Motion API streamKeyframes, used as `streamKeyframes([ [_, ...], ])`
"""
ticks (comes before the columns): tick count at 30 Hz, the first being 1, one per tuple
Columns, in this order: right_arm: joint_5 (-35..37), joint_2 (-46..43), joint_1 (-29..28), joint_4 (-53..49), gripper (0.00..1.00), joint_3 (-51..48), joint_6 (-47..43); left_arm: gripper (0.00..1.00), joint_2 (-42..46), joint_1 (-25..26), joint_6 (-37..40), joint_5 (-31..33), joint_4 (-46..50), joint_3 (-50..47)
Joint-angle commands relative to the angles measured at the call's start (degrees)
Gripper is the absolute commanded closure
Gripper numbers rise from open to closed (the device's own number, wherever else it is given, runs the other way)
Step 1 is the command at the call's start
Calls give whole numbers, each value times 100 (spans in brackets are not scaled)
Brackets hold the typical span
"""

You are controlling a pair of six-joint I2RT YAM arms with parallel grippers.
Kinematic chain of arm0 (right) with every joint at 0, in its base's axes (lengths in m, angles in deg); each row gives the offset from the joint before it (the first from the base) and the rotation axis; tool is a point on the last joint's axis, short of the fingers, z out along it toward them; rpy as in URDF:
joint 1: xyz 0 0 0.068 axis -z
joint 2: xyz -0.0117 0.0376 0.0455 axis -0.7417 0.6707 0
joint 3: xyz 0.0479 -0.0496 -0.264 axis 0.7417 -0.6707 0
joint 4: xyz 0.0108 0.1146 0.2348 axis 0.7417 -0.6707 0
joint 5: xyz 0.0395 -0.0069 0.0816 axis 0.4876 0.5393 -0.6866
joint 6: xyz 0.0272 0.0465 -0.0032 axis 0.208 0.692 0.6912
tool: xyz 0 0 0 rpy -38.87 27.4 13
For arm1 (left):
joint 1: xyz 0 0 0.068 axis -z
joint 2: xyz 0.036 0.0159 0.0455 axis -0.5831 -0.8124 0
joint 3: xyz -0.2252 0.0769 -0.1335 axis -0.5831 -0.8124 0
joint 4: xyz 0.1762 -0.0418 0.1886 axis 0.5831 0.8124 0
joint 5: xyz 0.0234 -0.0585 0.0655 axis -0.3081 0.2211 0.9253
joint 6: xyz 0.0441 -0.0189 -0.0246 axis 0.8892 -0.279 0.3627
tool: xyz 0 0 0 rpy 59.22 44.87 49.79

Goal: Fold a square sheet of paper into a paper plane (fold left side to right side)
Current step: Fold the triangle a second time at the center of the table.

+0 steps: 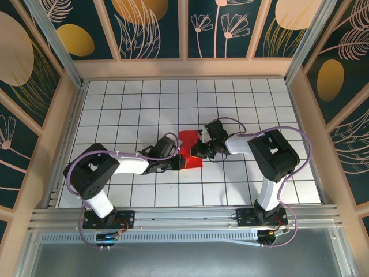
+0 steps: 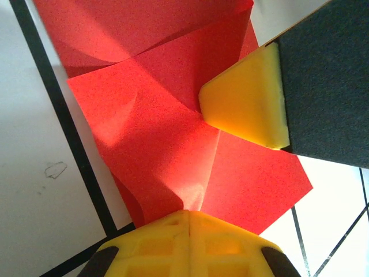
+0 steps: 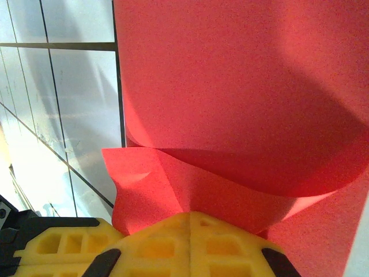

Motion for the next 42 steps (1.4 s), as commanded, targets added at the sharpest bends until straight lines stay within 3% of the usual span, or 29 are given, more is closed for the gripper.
streamKeyframes([
  [1,-30,-83,-59,-210,100,92,-164,95,-84,-6,-26,-67,-150,-89],
  [16,51,-798,-143,20,100,-193,-78,100,-375,106,65,222,135,-14],
  [42,613,-225,-315,59,100,-222,-144,100,-470,117,-153,489,505,4],
])
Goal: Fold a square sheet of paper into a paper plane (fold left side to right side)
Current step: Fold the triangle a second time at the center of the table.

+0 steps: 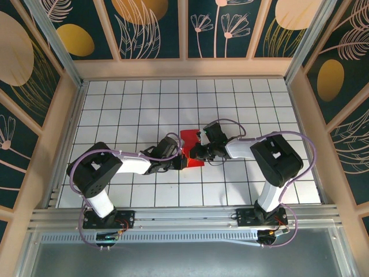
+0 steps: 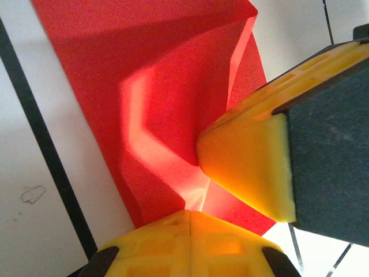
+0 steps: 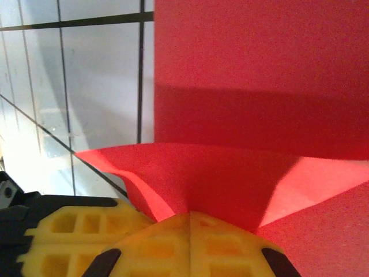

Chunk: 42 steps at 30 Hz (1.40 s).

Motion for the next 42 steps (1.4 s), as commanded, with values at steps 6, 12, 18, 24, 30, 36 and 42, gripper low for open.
streamKeyframes([
  [6,580,182,-1,-356,100,155,-330,100,-276,7,-223,320,792,-150],
  [12,736,199,112,-492,100,250,-458,100,-267,8,-345,330,757,-299],
  [18,830,229,306,-587,100,340,-578,100,-267,5,-392,321,704,-390],
  [24,903,306,595,-687,100,452,-725,100,-278,2,-393,321,669,-432],
  [30,938,360,933,-751,100,499,-895,100,-271,8,-383,319,654,-442],
  [36,922,423,1238,-809,100,591,-1039,100,-258,11,-397,306,608,-451],
  [42,941,5,1321,-1069,100,709,-1144,100,-199,2,-367,295,551,-433],
])
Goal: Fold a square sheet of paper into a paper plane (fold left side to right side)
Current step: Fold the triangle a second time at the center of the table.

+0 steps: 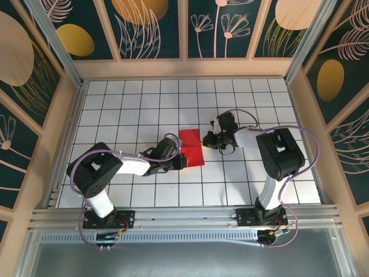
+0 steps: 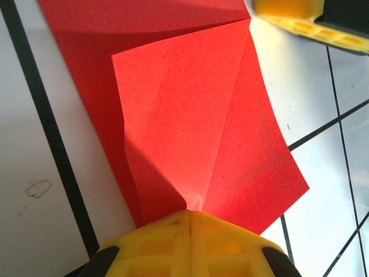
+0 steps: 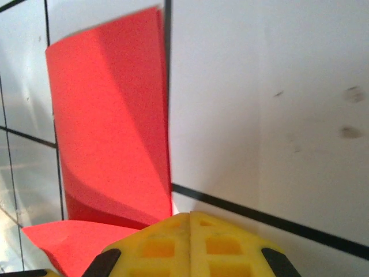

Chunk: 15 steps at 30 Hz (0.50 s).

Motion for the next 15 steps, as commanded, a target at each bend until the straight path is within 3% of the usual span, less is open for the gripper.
streamKeyframes([
  [1,377,-353,98,-340,100,89,-178,100,-198,0,-12,249,859,-253],
  [8,-425,-856,-218,59,100,-333,252,100,-173,2,-12,205,785,-243],
  [15,-711,-398,-706,658,100,-336,708,100,-129,0,-3,198,775,-217],
])
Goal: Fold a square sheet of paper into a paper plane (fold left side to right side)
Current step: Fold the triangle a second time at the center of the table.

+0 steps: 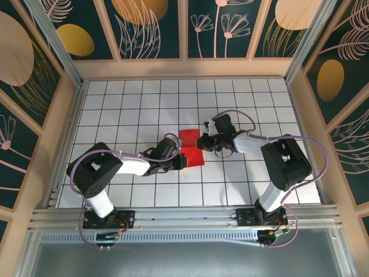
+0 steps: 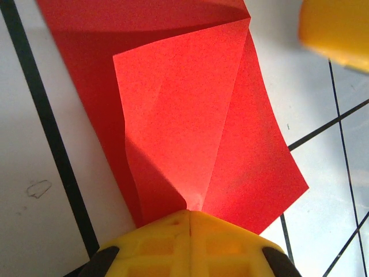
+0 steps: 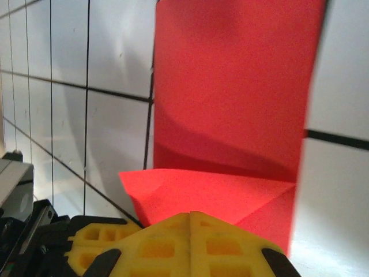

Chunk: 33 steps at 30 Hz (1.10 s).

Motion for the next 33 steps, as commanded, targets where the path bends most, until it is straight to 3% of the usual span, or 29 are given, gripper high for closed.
streamKeyframes([
  [1,-209,327,-114,375,100,42,281,100,-133,-1,5,196,788,-203],
  [21,231,905,-109,-240,100,112,71,98,594,-22,-14,-56,840,280],
  [33,134,961,-127,-200,100,68,62,100,5,-98,93,-601,644,827],
])
